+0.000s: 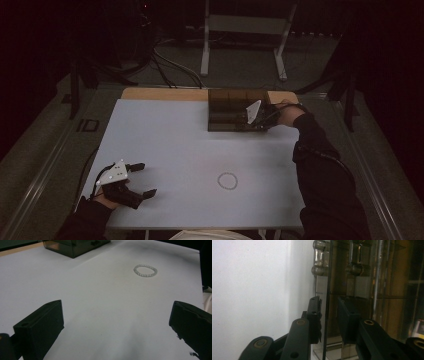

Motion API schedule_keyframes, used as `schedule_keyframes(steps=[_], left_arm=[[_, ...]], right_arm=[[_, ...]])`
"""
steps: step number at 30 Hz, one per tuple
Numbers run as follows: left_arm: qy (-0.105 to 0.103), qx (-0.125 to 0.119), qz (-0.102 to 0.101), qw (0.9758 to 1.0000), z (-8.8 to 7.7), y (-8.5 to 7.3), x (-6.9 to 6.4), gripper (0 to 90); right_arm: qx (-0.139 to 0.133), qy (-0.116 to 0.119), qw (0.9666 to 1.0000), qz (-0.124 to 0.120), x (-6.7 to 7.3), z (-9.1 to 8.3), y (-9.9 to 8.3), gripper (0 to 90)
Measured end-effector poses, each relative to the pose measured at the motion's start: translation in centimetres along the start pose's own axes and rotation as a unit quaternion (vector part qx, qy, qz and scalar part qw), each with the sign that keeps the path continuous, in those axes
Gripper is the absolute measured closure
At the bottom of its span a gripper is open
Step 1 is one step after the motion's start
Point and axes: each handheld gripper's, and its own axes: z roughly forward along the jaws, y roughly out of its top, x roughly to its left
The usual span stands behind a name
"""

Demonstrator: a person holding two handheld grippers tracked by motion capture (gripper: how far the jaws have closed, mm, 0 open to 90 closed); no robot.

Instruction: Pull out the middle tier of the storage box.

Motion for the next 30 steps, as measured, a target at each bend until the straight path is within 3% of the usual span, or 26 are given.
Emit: schedule_keyframes(steps=[5,12,19,30], left_arm=[[0.001,0.000,0.000,1.0000,0.0,0.0,0.0,1.0],[0.000,0.001,0.001,1.0000,0.0,0.0,0.0,1.0],[0.000,0.001,0.000,1.0000,0.0,0.0,0.0,1.0],[0.000,0.002,0.000,1.0000,0.0,0.0,0.0,1.0]], right_arm=[[0.002,0.026,0.9996,-0.010,-0.4,0.4,0.2,77.9],[0.012,0.043,0.9990,-0.009,-0.7,0.9,0.3,81.2],[0.009,0.068,0.9975,0.013,-1.6,0.9,0.2,85.3],[0.009,0.091,0.9954,0.029,-1.2,0.5,0.3,86.4]])
